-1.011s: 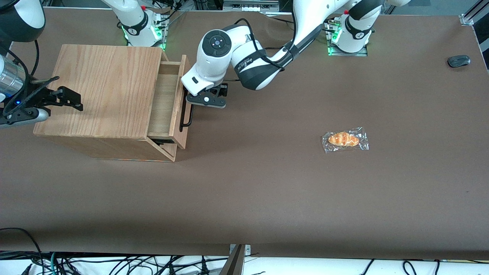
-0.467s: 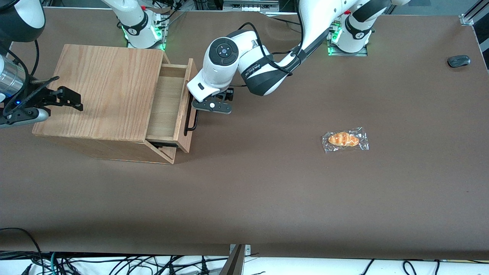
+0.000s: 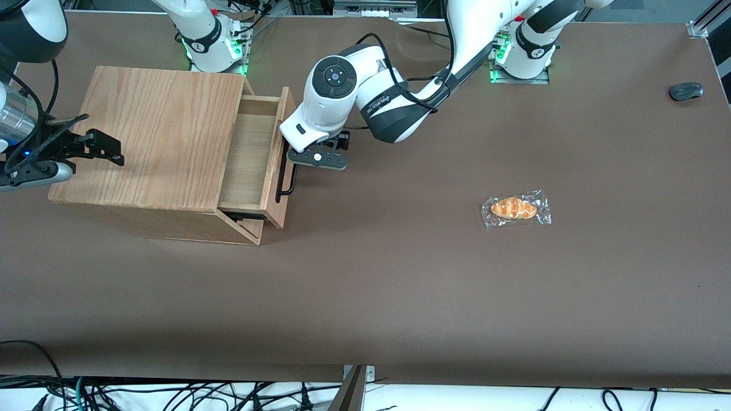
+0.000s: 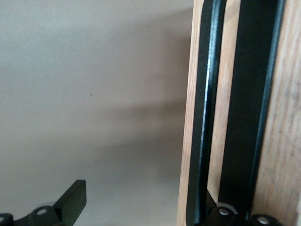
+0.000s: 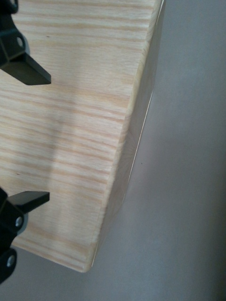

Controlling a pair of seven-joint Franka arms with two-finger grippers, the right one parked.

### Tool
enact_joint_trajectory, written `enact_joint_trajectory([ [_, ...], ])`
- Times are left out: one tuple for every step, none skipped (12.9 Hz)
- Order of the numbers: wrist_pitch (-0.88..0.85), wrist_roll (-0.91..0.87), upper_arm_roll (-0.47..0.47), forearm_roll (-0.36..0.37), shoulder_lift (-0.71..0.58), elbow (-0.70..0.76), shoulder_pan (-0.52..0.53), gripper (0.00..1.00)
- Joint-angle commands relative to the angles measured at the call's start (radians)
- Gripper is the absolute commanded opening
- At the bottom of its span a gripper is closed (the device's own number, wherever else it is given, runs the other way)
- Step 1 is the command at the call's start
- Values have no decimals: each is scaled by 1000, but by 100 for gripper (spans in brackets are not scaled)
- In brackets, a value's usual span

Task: Open top drawer with left arm

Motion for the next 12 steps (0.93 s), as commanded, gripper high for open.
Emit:
enact_joint_trajectory([
  [-56,-18,0,-40,-73,3,18,100],
  [-56,-32,0,-44,-82,3,20,100],
  [-56,-41,-2,-62,-83,5,20,100],
  [-56,-50,-2,-75,-83,5,20,100],
  [-56,-52,-2,-75,-83,5,21,100],
  [-56,-53,-2,-76,-85,6,26,100],
  [-56,-52,-3,-80,-96,6,41,100],
  [-56,-52,-3,-95,-105,6,56,100],
  [-57,-50,-2,-102,-112,6,75,100],
  [-57,-49,-2,-104,-126,5,96,100],
  [-59,-49,-2,-103,-137,5,124,100],
  [-78,-46,3,-101,-151,3,151,100],
])
